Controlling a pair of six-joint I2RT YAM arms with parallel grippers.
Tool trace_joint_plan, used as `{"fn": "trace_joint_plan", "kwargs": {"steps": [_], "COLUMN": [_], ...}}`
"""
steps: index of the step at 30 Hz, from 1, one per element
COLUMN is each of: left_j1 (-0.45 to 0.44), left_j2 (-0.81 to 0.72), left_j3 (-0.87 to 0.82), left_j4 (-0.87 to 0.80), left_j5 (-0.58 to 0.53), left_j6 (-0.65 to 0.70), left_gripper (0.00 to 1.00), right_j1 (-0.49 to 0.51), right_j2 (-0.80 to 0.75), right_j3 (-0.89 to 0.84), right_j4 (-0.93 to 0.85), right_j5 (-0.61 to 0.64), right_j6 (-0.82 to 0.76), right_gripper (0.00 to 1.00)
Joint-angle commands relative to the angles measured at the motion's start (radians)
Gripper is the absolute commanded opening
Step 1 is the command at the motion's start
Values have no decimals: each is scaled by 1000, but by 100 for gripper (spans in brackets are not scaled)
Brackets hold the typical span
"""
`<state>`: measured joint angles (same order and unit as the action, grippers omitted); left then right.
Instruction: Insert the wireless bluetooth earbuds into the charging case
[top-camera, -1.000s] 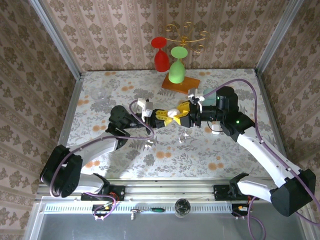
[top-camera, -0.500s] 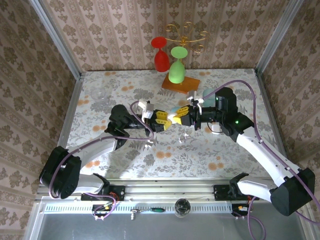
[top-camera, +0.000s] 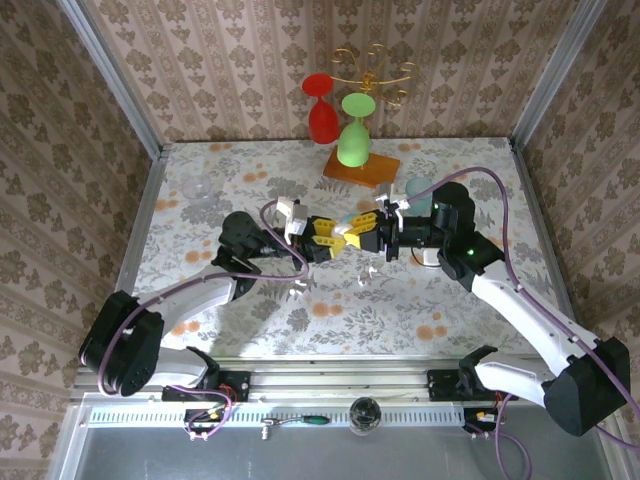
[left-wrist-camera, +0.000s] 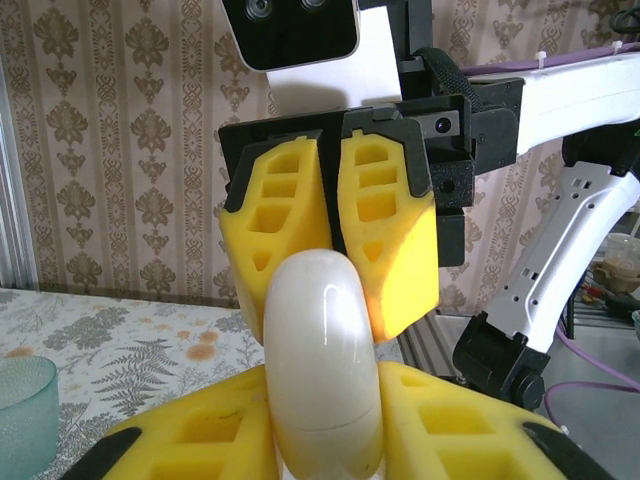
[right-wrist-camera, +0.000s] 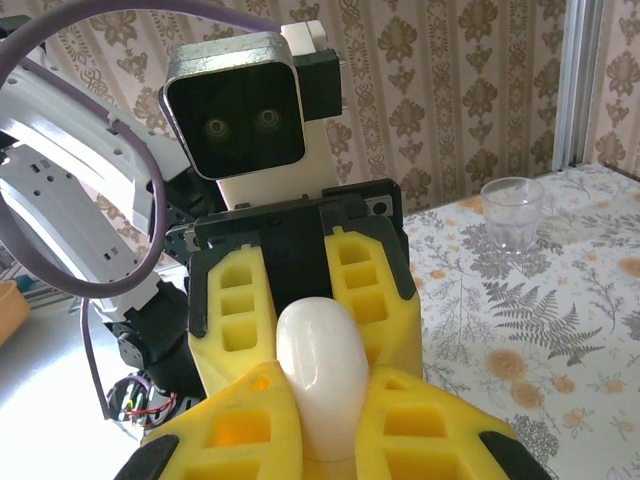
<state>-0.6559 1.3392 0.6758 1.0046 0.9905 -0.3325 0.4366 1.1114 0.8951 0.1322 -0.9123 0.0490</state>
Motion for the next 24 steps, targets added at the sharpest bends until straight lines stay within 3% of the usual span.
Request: {"fn": "trace_joint_plan", "kwargs": {"steps": [1, 6, 11, 13, 17, 20, 24], "left_j1": [-4, -4, -2, 2, 11, 17, 20], "left_j2": [16, 21, 32, 35, 35, 31, 22], "left_j3": [26, 31, 29, 25, 21, 16, 10], "left_j4": [38, 42, 79, 93, 94, 88, 52], "left_j5": [-15, -12, -2, 1, 13, 21, 25], "left_j6": [-20, -25, -32, -30, -14, 3, 43], "left_gripper": [31, 24, 5, 0, 0, 0, 0], "right_j1": [9, 8, 10, 11, 13, 19, 22], "right_j2": [-36, -35, -31, -33, -33, -32, -30], "right_j3": [-15, -23, -18, -13, 6, 27, 49], "right_j4": [55, 61, 55, 49, 27, 2, -18], "right_j5": [15, 23, 29, 65, 208, 321, 398], "right_j6": [15, 17, 17, 20, 38, 60, 83], "right_gripper": [9, 9, 14, 25, 51, 61, 67]}}
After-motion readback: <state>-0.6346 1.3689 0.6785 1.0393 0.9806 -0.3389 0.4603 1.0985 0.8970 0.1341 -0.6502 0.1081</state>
